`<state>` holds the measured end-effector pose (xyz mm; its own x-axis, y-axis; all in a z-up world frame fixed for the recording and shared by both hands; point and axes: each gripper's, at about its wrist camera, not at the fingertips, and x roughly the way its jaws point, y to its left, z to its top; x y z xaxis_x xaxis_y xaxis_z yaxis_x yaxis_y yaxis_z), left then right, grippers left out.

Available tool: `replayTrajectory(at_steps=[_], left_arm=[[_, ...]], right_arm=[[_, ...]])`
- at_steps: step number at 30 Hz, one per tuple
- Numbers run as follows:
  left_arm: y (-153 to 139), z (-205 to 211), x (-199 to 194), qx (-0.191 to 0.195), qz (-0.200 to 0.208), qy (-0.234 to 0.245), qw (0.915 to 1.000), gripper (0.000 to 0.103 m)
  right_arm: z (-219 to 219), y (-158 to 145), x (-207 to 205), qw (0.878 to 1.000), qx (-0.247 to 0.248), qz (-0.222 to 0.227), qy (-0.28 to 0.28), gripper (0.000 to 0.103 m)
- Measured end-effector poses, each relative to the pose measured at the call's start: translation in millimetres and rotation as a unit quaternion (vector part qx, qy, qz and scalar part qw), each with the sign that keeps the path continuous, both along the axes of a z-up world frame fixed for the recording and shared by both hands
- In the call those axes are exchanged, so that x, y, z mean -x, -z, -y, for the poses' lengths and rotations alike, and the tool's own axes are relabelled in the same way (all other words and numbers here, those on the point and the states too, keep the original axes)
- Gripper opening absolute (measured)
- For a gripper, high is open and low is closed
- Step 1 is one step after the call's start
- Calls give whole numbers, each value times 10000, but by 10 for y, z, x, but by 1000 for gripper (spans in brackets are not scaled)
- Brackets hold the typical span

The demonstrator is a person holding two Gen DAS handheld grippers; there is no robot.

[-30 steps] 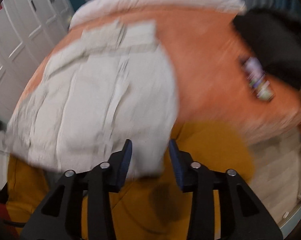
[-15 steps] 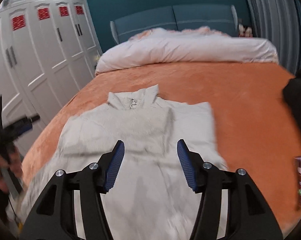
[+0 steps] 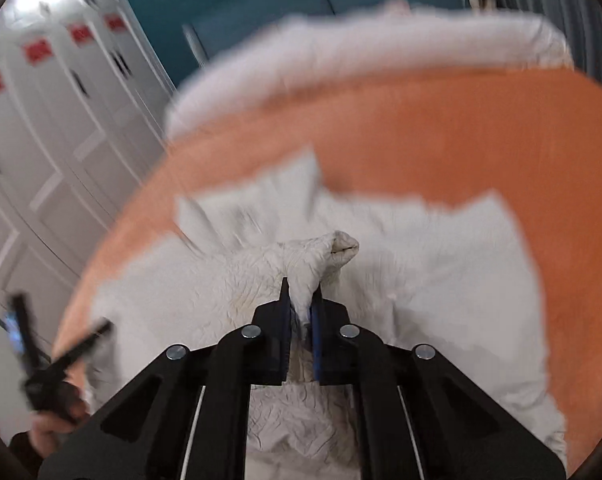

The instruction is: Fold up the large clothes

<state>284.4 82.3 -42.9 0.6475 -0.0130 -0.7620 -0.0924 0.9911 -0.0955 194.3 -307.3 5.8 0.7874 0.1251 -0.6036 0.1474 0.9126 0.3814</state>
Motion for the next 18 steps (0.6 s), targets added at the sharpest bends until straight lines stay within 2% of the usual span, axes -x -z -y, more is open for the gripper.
replayTrajectory(at_steps=[1, 2, 3, 4, 5, 7, 8, 9, 11, 13, 16, 18], left_arm=[[39, -18, -2, 46, -11, -7, 10000, 67], [93, -49, -8, 172, -71, -25, 9998, 68], [196, -81, -51, 339, -212, -56, 9992, 71], [262, -102, -71, 469, -283, -60, 9985, 73], [304, -112, -75, 497, -260, -81, 9984, 74], [297, -101, -54, 433, -233, -95, 9987, 74], [298, -99, -44, 435, -230, -105, 9987, 74], [305, -108, -37, 458, -230, -116, 9986, 74], [286, -127, -23, 507, -224, -152, 9983, 74], [166, -137, 5, 405, -112, -270, 9988, 70], [-162, -203, 16, 680, 326, -320, 9966, 70], [-380, -230, -70, 832, 589, -418, 9939, 70]], right_arm=[[48, 69, 71, 9999, 72, 10, 128, 7], [80, 268, 26, 9991, 167, -334, 194, 7], [90, 565, -76, 9958, 210, -886, 101, 15], [113, 758, -118, 9933, 47, -1150, -35, 15], [117, 765, -119, 9933, 8, -1155, -19, 15], [71, 477, -88, 9932, 461, -1040, 253, 18], [76, 370, -57, 9937, 527, -897, 412, 21], [96, 179, 25, 9950, 497, -567, 649, 24], [75, -140, 55, 9970, 343, -30, 698, 27], [-88, -316, -158, 9991, 342, 157, 188, 29], [-503, -465, -601, 9955, 638, 198, -667, 32], [-842, -473, -957, 9886, 825, 148, -1248, 42]])
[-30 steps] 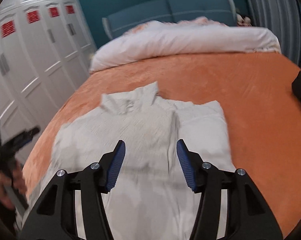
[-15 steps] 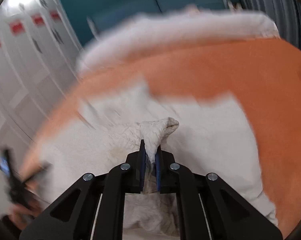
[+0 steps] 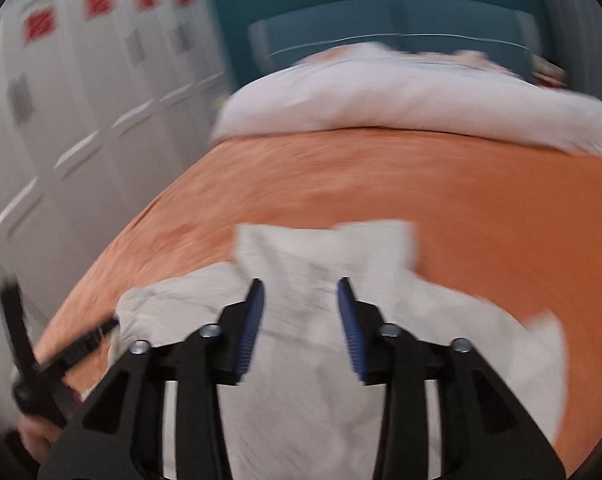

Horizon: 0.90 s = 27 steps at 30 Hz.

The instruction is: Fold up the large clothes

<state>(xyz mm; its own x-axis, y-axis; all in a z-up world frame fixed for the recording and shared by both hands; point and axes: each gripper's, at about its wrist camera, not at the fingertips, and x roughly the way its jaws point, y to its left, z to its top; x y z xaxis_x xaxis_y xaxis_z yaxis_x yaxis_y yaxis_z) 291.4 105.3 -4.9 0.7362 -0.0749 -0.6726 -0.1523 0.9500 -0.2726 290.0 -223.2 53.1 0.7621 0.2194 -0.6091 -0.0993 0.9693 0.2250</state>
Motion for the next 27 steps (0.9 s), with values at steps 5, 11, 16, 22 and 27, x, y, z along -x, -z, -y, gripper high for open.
replayTrajectory(at_steps=[5, 11, 16, 22, 27], left_arm=[[201, 81, -503, -315, -456, -145, 9984, 71], [670, 121, -611, -762, -626, -209, 9949, 72], [741, 97, -580, -779, -600, -253, 9948, 73], [784, 150, -575, -915, -577, -254, 9938, 76], [795, 128, -584, -897, -604, -266, 9938, 76]], right_arm=[[-441, 219, -826, 9985, -121, -426, -310, 49], [-676, 713, -1553, 9932, -144, -1143, -173, 50], [-695, 643, -1610, 9972, 56, -727, -141, 4], [-330, 1168, -1774, 9881, -637, -1338, 402, 4], [22, 576, -1251, 9879, -803, -163, 1315, 18]])
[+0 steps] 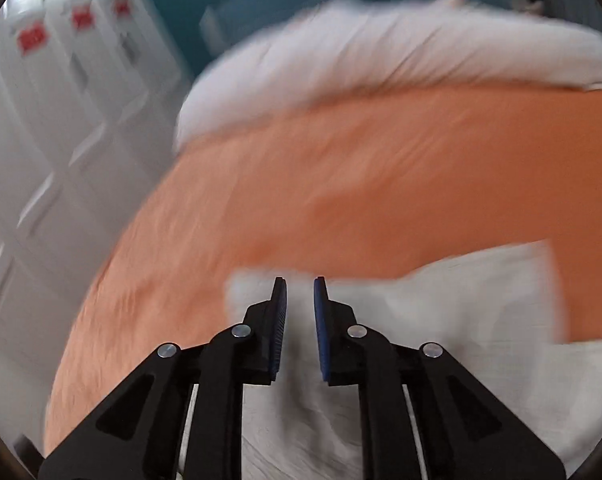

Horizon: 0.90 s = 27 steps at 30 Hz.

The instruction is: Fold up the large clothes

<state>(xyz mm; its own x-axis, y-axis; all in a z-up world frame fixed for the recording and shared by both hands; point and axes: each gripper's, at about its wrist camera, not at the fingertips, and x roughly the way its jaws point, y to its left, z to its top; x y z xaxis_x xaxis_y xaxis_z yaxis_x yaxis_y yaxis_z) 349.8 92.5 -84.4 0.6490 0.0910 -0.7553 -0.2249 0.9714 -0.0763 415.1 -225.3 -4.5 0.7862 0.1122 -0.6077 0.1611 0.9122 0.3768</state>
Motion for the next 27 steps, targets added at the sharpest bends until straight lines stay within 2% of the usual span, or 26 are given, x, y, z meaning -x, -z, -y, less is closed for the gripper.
replayTrajectory(at_steps=[2, 6, 7, 9, 12, 13, 14, 16, 17, 18, 20, 22, 24, 25, 27], left_arm=[[-9, 0, 4, 12, 4, -3, 10000, 76], [-162, -7, 43, 68, 7, -10, 10000, 75], [-260, 17, 78, 127, 69, 22, 9999, 74], [-480, 103, 153, 343, 342, 96, 9988, 74], [-688, 394, 167, 456, 563, 421, 9965, 74], [-684, 527, 144, 378, 567, 590, 9959, 75], [-607, 696, 98, 119, 496, 753, 9959, 75], [-371, 867, 14, -262, 174, 885, 9956, 75], [-195, 907, -34, -322, -62, 933, 9951, 76], [-154, 897, -32, -293, -23, 913, 9954, 77], [-132, 902, -28, -306, 25, 878, 9957, 78], [-137, 911, -27, -379, -17, 877, 9954, 79], [-213, 862, 43, -358, -24, 897, 9953, 79], [-295, 799, 135, -312, -31, 921, 9953, 79], [-470, 630, 369, -58, 47, 1092, 9940, 79]], right_arm=[[334, -92, 279, 9994, -159, 129, 268, 18], [790, 64, 626, 9984, -188, -208, 490, 18], [835, 117, 663, 9985, -194, -296, 429, 18], [875, 238, 662, 9984, -268, -406, 279, 6], [757, 389, 529, 9973, -299, -659, -82, 2], [741, 434, 506, 9967, -254, -749, -176, 2], [688, 474, 446, 9954, -198, -895, -271, 2], [642, 638, 331, 9921, -134, -1171, -429, 2], [630, 692, 310, 9907, -126, -1246, -532, 1], [587, 762, 264, 9887, -108, -1329, -679, 1], [607, 792, 241, 9881, -191, -1329, -757, 0], [674, 726, 312, 9901, -297, -1236, -588, 0], [694, 449, 628, 9958, -172, -832, -330, 4], [718, 328, 797, 9968, -231, -664, -373, 4], [725, -25, 1384, 9980, -184, -165, -583, 4]])
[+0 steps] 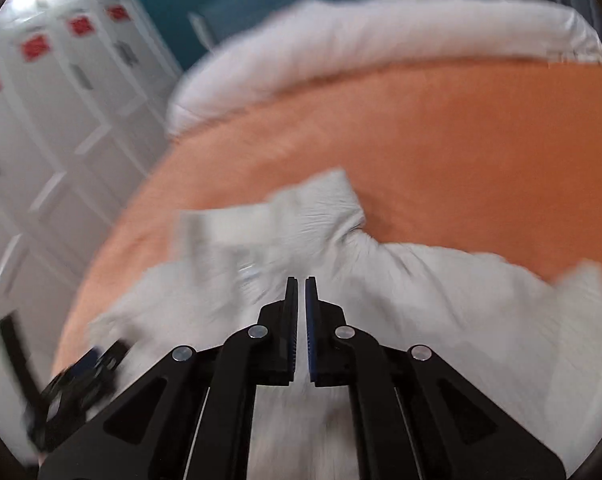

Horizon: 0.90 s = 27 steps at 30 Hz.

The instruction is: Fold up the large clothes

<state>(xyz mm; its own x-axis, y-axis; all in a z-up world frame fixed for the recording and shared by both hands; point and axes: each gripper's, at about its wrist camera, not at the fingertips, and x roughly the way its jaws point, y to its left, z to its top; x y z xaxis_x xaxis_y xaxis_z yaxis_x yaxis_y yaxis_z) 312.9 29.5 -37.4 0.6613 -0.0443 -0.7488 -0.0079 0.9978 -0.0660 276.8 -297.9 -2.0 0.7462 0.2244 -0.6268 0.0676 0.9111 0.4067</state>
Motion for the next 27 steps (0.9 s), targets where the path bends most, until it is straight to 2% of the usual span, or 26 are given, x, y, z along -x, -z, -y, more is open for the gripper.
replayTrajectory(at_steps=[2, 4, 6, 7, 9, 11, 14, 15, 17, 19, 21, 23, 25, 27], left_arm=[[-220, -211, 394, 75, 129, 197, 9997, 79], [-410, -378, 820, -78, 238, 337, 9991, 79], [-551, -550, 1228, -152, 292, 451, 9984, 80], [-610, -639, 1438, -185, 283, 496, 9982, 82], [-719, -834, 1883, -266, 222, 527, 9980, 83], [-778, -1014, 2239, -336, 112, 462, 9983, 85], [-762, -1319, 2705, -317, -227, 256, 9989, 86], [-719, -1449, 2874, -222, -410, 119, 9988, 86], [-589, -1618, 3060, -96, -726, -105, 9973, 86], [-444, -1730, 3171, 124, -1075, -303, 9937, 86], [-310, -1780, 3273, 436, -1361, -424, 9888, 86], [-237, -1768, 3348, 703, -1473, -460, 9855, 86], [-209, -1718, 3349, 904, -1484, -447, 9838, 86], [-128, -1673, 3303, 869, -1588, -417, 9826, 86]], right_arm=[[25, -236, 504, 9993, 136, 306, -151, 10], [79, -486, 1238, 9975, 221, 606, -274, 20], [157, -678, 1872, 9960, 176, 824, -314, 37], [206, -761, 2189, 9956, 171, 880, -267, 39], [292, -877, 2732, 9957, 136, 904, -164, 46], [346, -957, 3292, 9967, 224, 784, 33, 50], [447, -956, 3866, 9981, 275, 502, 234, 51], [451, -889, 4099, 9990, 220, 308, 245, 58], [443, -722, 4356, 9992, 258, -32, 292, 63], [429, -409, 4566, 9975, 154, -648, 246, 64], [400, -98, 4641, 9925, -21, -1193, 250, 65], [381, 164, 4609, 9845, -237, -1702, 343, 65], [360, 246, 4569, 9822, -261, -1817, 408, 65], [333, 219, 4556, 9830, -254, -1787, 351, 67]])
